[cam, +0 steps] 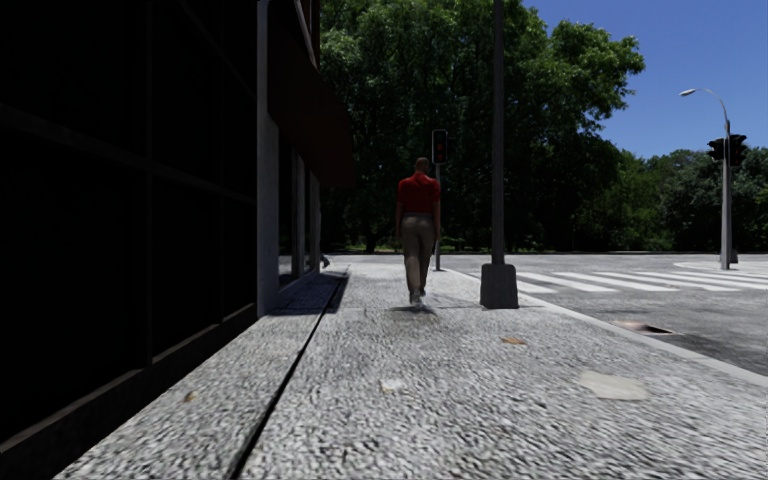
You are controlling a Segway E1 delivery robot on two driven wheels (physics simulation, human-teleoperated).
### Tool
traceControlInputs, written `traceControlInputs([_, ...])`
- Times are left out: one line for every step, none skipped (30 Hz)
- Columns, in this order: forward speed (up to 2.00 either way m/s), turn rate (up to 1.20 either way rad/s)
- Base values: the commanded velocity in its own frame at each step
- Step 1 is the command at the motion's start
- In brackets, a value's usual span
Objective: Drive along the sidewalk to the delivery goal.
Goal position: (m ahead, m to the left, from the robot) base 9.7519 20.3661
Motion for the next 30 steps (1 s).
traceControlInputs([1.93,0.00])
traceControlInputs([1.81,0.00])
traceControlInputs([1.72,0.00])
traceControlInputs([1.68,0.00])
traceControlInputs([1.68,0.00])
traceControlInputs([1.57,0.00])
traceControlInputs([1.54,0.36])
traceControlInputs([1.54,0.50])
traceControlInputs([1.54,0.50])
traceControlInputs([1.53,0.57])
traceControlInputs([1.53,0.58])
traceControlInputs([1.53,0.55])
traceControlInputs([1.53,0.11])
traceControlInputs([1.53,0.00])
traceControlInputs([1.53,0.00])
traceControlInputs([1.53,0.00])
traceControlInputs([1.53,0.00])
traceControlInputs([1.53,0.00])
traceControlInputs([1.54,0.00])
traceControlInputs([1.54,0.00])
traceControlInputs([1.54,0.00])
traceControlInputs([1.54,0.00])
traceControlInputs([1.54,0.11])
traceControlInputs([1.54,0.16])
traceControlInputs([1.64,0.17])
traceControlInputs([1.64,0.17])
traceControlInputs([1.78,0.09])
traceControlInputs([1.90,0.00])
traceControlInputs([2.00,0.00])
traceControlInputs([2.00,0.00])
